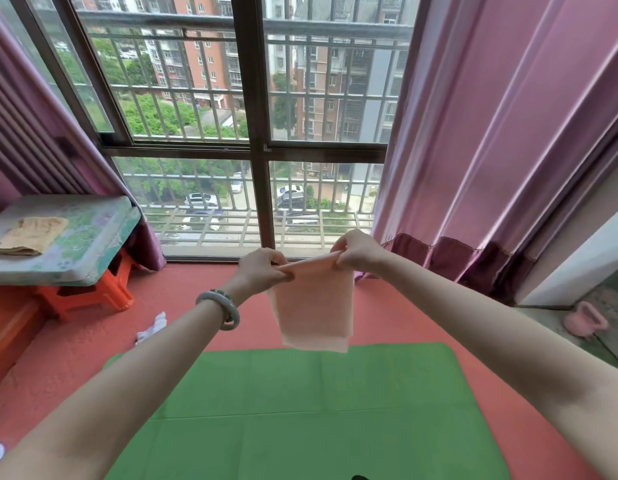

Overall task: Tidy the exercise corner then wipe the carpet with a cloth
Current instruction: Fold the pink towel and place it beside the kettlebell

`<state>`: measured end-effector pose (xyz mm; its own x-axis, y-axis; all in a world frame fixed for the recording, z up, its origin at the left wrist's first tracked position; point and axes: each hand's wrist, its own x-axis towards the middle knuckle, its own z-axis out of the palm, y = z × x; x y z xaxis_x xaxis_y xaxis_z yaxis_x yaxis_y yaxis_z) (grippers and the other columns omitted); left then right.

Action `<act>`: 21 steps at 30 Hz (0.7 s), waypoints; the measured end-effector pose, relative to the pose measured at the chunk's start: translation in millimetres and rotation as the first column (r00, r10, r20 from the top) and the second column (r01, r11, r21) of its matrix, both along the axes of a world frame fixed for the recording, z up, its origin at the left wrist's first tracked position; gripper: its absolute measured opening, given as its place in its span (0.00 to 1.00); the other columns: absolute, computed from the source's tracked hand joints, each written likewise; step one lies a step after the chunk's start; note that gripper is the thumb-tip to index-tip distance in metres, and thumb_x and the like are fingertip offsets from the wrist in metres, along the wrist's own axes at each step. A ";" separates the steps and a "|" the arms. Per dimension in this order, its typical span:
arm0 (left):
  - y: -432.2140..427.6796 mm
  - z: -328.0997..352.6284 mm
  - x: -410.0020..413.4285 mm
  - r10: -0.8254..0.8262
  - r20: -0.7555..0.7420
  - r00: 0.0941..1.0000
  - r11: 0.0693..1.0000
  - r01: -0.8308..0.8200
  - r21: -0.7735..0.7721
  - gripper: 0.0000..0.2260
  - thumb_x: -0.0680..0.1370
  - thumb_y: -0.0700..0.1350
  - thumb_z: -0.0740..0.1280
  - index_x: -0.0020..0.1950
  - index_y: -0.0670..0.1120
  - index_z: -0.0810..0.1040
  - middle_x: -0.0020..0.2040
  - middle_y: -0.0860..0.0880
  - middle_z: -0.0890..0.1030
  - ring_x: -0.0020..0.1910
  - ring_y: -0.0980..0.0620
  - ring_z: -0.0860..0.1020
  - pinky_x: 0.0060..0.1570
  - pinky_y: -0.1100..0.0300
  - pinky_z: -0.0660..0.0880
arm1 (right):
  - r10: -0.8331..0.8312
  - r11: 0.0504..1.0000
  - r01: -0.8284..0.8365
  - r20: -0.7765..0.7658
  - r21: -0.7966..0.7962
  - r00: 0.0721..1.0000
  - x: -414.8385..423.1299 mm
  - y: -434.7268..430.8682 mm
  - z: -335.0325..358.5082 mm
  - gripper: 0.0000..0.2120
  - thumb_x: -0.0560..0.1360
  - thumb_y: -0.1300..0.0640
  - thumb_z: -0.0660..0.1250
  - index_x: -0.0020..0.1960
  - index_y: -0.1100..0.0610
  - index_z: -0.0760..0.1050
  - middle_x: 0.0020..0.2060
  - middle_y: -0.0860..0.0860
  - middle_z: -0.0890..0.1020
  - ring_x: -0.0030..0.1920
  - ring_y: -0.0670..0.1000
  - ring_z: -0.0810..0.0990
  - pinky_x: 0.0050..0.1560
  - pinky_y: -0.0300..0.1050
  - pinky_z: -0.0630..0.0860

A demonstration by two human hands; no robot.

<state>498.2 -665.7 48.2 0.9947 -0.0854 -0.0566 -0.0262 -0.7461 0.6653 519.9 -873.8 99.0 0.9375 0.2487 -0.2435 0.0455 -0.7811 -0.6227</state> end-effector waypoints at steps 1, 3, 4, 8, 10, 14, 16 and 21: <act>-0.2 -0.5 0.5 -0.028 -0.022 0.999 0.999 0.028 -0.021 0.08 0.67 0.48 0.74 0.34 0.50 0.75 0.37 0.51 0.77 0.42 0.51 0.75 0.39 0.59 0.70 | 0.004 0.998 -0.001 0.048 -0.059 0.999 0.0 2.6 0.0 0.10 0.67 0.67 0.67 0.46 0.65 0.82 0.36 0.55 0.79 0.41 0.51 0.76 0.32 0.39 0.72; 2.2 -5.0 1.6 -0.040 -0.034 0.999 0.998 0.038 -0.058 0.11 0.70 0.43 0.72 0.33 0.50 0.72 0.34 0.53 0.74 0.38 0.51 0.72 0.32 0.61 0.65 | 0.052 0.990 -0.036 0.121 -0.134 0.991 0.8 6.7 2.1 0.10 0.69 0.64 0.67 0.48 0.64 0.82 0.45 0.58 0.79 0.51 0.53 0.75 0.45 0.42 0.72; 4.4 -7.2 1.3 -0.027 -0.035 0.999 0.996 0.024 -0.090 0.10 0.70 0.44 0.72 0.34 0.49 0.72 0.34 0.52 0.73 0.37 0.52 0.71 0.32 0.61 0.64 | 0.092 0.984 -0.068 0.143 -0.165 0.985 1.0 8.0 4.8 0.10 0.69 0.63 0.68 0.49 0.63 0.82 0.52 0.60 0.78 0.57 0.55 0.72 0.53 0.43 0.72; 15.5 -7.3 -2.4 0.057 -0.036 0.998 0.959 -0.065 -0.277 0.13 0.62 0.52 0.71 0.38 0.45 0.77 0.35 0.51 0.75 0.36 0.55 0.71 0.34 0.62 0.65 | 0.198 0.977 -0.187 0.105 -0.100 0.975 2.2 9.2 12.8 0.09 0.70 0.60 0.66 0.46 0.65 0.80 0.46 0.58 0.79 0.49 0.56 0.76 0.45 0.46 0.70; 19.9 -10.6 -4.9 0.114 -0.057 0.992 0.925 -0.127 -0.357 0.22 0.62 0.53 0.73 0.50 0.42 0.78 0.41 0.49 0.78 0.41 0.53 0.75 0.36 0.66 0.69 | 0.217 0.974 -0.207 0.114 -0.091 0.969 2.7 11.2 13.7 0.07 0.72 0.59 0.64 0.42 0.64 0.76 0.38 0.56 0.77 0.39 0.53 0.73 0.37 0.45 0.65; 16.9 -37.3 -25.6 0.237 -0.529 0.814 0.776 -0.487 -0.401 0.44 0.70 0.62 0.70 0.75 0.45 0.51 0.74 0.41 0.60 0.68 0.41 0.66 0.63 0.47 0.70 | 0.149 0.988 -0.151 0.186 -0.001 0.971 3.3 13.1 12.3 0.13 0.73 0.60 0.63 0.31 0.54 0.64 0.30 0.49 0.69 0.33 0.49 0.67 0.32 0.44 0.60; 7.0 -50.2 -41.7 0.077 -0.765 0.639 0.596 -0.645 -0.479 0.42 0.74 0.62 0.64 0.77 0.43 0.47 0.77 0.40 0.53 0.72 0.38 0.60 0.66 0.43 0.67 | 0.110 0.991 -0.122 0.194 0.052 0.975 1.7 14.6 10.5 0.14 0.72 0.61 0.64 0.31 0.53 0.65 0.30 0.47 0.70 0.34 0.48 0.68 0.32 0.41 0.61; -23.6 -75.2 -55.8 -0.203 -0.807 0.555 0.123 -0.803 -0.583 0.43 0.75 0.69 0.53 0.76 0.38 0.49 0.77 0.37 0.51 0.74 0.36 0.55 0.69 0.37 0.57 | 0.117 0.979 -0.141 0.160 0.149 0.980 -11.2 31.9 5.1 0.03 0.74 0.60 0.65 0.44 0.59 0.74 0.40 0.53 0.76 0.39 0.48 0.72 0.36 0.39 0.68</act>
